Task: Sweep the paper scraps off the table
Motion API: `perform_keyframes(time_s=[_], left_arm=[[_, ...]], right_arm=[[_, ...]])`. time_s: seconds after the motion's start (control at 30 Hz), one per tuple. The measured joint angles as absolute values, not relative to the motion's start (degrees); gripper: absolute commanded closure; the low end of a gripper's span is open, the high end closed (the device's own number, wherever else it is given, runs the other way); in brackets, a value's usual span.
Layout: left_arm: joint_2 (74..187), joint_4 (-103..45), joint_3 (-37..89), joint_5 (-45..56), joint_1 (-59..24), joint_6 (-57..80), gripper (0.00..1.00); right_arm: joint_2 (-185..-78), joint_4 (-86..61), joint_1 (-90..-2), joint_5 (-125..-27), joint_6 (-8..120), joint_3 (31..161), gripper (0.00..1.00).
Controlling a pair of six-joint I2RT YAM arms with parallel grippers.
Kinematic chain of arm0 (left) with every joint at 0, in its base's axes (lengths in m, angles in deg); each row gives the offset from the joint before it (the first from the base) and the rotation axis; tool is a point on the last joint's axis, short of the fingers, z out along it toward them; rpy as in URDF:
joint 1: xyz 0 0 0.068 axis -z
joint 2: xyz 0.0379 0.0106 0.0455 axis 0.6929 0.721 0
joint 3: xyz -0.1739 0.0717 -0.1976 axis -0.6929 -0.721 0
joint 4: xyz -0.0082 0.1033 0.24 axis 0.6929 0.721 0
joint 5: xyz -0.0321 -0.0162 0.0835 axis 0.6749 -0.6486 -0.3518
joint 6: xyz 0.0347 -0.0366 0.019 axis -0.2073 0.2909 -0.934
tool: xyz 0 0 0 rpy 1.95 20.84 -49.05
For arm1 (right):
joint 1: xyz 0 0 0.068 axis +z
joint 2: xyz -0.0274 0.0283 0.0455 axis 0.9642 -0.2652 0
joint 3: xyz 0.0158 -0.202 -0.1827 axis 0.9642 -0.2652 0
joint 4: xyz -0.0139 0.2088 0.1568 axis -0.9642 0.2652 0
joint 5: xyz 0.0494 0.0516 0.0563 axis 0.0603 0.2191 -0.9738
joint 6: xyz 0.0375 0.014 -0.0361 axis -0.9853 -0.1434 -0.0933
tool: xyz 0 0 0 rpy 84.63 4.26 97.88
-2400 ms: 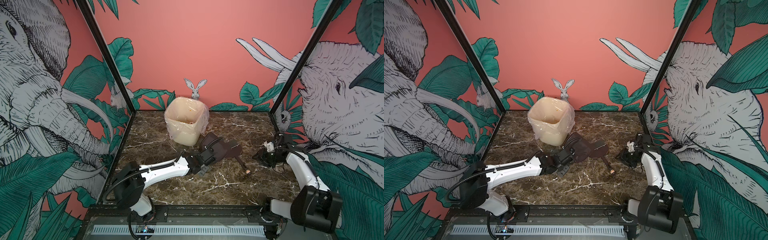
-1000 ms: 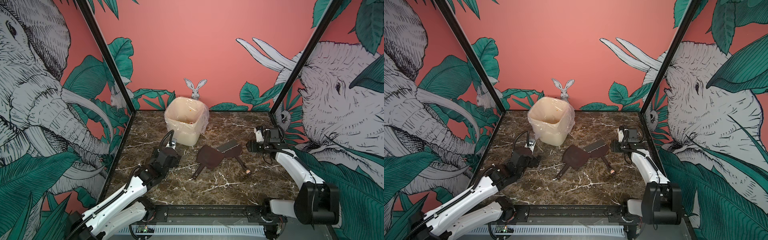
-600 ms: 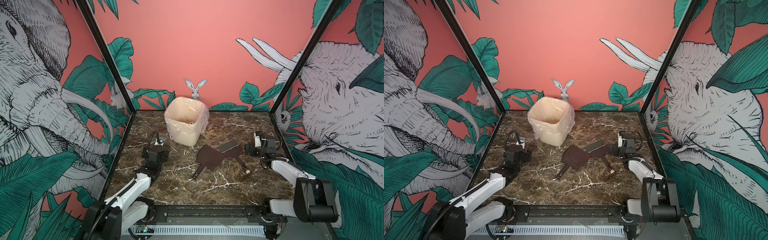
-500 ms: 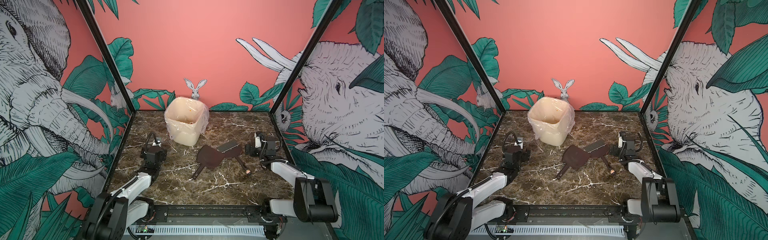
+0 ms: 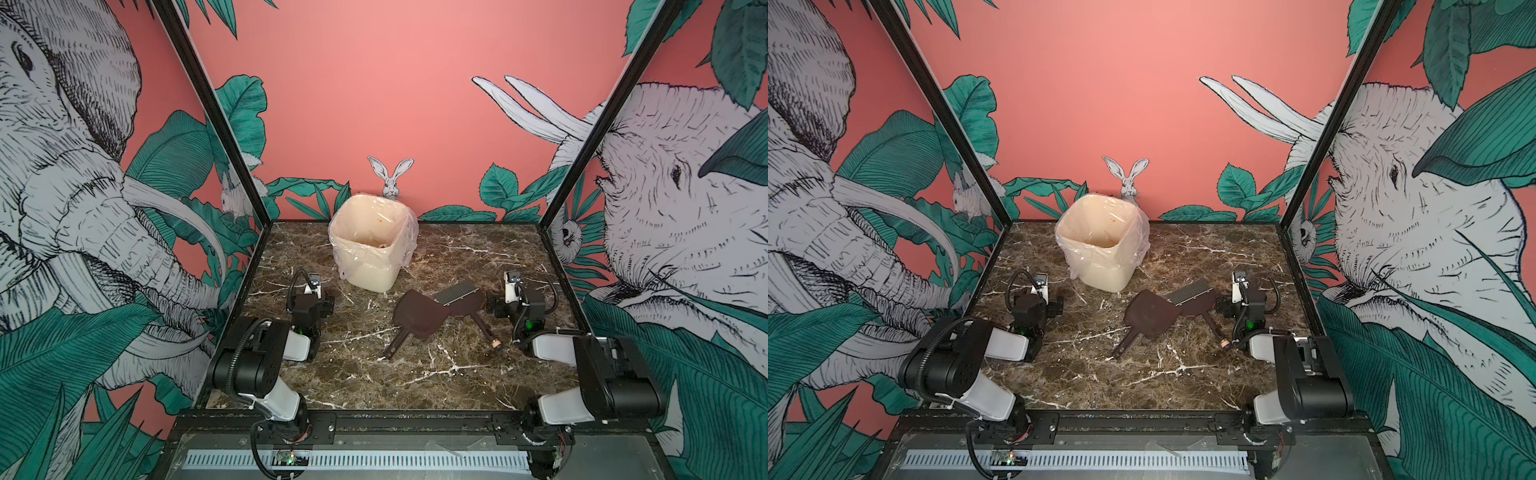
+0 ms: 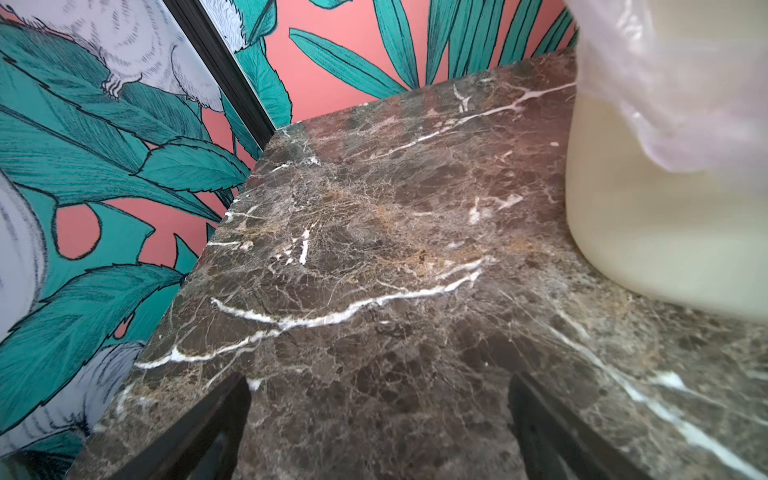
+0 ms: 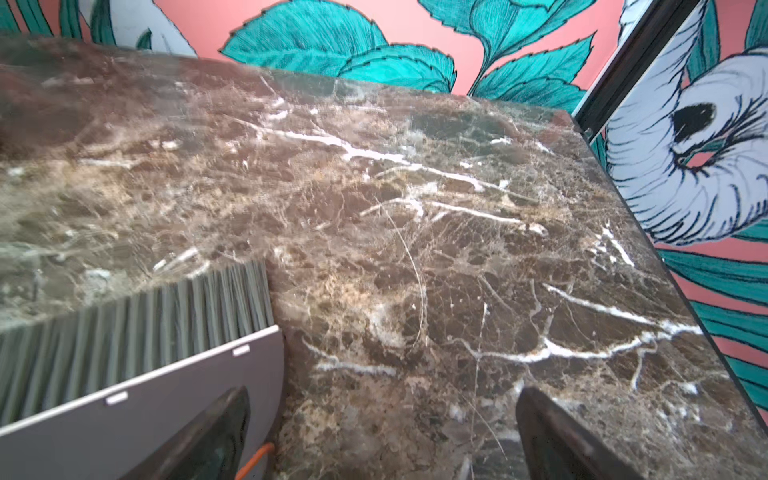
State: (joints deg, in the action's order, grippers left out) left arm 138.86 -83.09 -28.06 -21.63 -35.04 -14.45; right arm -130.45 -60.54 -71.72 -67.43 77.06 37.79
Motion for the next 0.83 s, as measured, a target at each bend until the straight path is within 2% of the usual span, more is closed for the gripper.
perform_keyframes(time_s=[0.23,0.83], left_arm=[[138.8,-81.6,-25.3,-22.2,-35.7,-12.9,0.00],[138.8,-79.9,-25.1,-22.7,-36.0,-12.0,0.00]], right_arm=[[-132.6,-67.2,-70.2,-64.7,78.4,36.0,0.01],[-132.6,-68.3,-70.2,-62.7,78.4,36.9,0.01]])
